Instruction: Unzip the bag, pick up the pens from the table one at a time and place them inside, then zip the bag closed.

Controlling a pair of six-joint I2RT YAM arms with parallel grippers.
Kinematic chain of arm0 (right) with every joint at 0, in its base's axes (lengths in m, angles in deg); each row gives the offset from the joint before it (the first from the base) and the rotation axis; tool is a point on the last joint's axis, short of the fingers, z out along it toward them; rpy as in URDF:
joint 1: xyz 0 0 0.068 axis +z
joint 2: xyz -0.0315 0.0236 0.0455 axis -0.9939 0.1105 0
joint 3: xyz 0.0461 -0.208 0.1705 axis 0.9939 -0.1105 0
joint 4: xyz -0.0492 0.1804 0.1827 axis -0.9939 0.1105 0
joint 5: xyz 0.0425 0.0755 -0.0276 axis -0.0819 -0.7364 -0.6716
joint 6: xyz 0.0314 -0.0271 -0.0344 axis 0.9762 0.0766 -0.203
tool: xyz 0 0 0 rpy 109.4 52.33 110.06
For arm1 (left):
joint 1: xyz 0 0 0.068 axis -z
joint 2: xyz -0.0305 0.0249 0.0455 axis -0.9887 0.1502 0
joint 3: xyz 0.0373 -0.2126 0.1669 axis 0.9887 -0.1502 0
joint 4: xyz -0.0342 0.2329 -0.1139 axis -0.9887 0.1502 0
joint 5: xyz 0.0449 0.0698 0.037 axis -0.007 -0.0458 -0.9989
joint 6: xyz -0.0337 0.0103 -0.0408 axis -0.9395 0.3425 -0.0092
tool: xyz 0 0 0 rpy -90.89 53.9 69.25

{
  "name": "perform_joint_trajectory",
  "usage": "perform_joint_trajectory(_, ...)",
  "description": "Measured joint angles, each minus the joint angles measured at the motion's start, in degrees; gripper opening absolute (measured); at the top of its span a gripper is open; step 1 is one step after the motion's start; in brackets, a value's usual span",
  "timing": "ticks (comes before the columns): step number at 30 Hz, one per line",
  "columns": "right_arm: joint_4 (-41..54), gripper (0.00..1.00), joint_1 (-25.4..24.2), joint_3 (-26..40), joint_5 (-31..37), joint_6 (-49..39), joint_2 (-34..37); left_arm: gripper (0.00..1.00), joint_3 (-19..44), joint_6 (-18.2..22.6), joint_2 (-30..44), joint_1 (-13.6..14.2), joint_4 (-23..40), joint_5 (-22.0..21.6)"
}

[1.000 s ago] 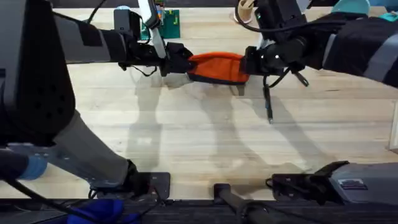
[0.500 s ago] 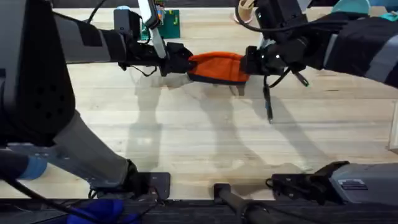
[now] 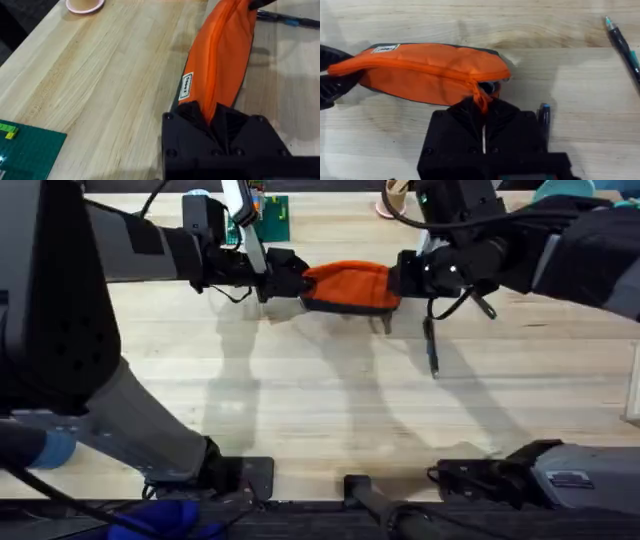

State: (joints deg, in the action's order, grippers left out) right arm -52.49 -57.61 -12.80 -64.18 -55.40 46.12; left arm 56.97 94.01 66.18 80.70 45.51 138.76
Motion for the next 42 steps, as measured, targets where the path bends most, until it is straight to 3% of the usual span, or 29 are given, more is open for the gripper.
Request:
perform_joint_trajectory(24,0.38,0.032,0.20,0.01,0.45,-1.90,-6.17,0.043,0.00,-0.01,0.00,0.17,0.37,0.44)
perform_joint_trajectory(42,0.86,0.032,0.20,3.41,0.80,-3.28,-6.24,0.043,0.00,-0.02,0.00,0.22,0.39,0.42)
